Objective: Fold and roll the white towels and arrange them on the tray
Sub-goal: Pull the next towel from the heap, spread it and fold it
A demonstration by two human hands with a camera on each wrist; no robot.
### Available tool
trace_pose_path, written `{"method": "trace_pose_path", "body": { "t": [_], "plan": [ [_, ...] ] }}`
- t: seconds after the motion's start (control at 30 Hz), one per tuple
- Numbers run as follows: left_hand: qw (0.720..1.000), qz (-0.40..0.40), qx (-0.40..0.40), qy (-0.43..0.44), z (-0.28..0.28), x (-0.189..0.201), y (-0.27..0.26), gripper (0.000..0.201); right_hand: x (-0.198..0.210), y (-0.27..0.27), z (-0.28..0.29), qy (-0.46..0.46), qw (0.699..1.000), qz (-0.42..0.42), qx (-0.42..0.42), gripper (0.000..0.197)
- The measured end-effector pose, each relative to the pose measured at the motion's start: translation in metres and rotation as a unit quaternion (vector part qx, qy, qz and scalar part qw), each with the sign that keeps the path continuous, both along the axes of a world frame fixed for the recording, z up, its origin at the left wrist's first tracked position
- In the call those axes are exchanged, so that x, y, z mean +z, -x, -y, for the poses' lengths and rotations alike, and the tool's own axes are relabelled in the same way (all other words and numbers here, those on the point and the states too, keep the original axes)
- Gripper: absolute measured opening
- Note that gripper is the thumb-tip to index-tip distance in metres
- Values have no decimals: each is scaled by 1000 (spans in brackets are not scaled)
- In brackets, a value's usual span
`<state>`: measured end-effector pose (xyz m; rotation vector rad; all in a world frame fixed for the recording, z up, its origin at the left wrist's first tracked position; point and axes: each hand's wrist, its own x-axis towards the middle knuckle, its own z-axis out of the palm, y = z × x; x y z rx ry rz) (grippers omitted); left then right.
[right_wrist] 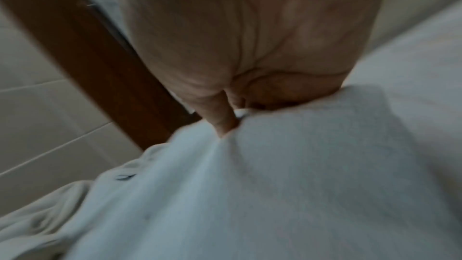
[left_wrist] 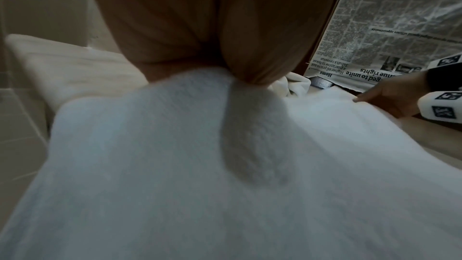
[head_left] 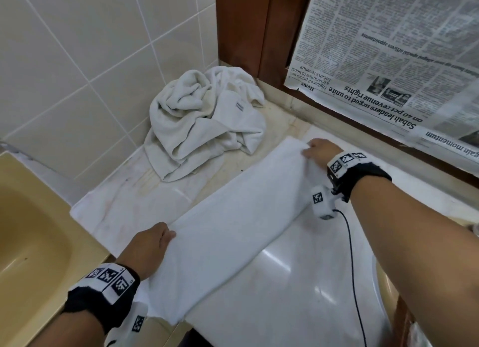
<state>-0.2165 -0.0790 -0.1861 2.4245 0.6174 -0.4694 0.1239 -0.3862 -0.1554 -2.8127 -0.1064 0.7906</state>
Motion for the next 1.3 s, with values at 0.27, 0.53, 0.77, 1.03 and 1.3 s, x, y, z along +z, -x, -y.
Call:
{"method": "trace_pose_path", "body": {
  "t": [0.27, 0.53, 0.77, 1.03, 1.3],
  "plan": [
    [1000, -13, 24, -11, -4, -3, -5, 36, -20, 9, 5, 13, 1000, 9, 4, 40],
    [1000, -18, 0, -20, -7, -1, -7, 35, 3, -10, -29, 11, 997, 12, 78, 44],
    [1000, -3, 14, -23, -7, -2, -7, 36, -26, -2, -29, -64, 997, 42, -31, 48],
    [999, -14, 28, -29, -10, -7, -15, 39, -22, -3, -41, -13, 998, 56, -12, 33],
    [997, -29, 72, -18, -4, 4, -28, 37, -21, 5, -34, -102, 992, 57, -53, 43]
  ]
}}
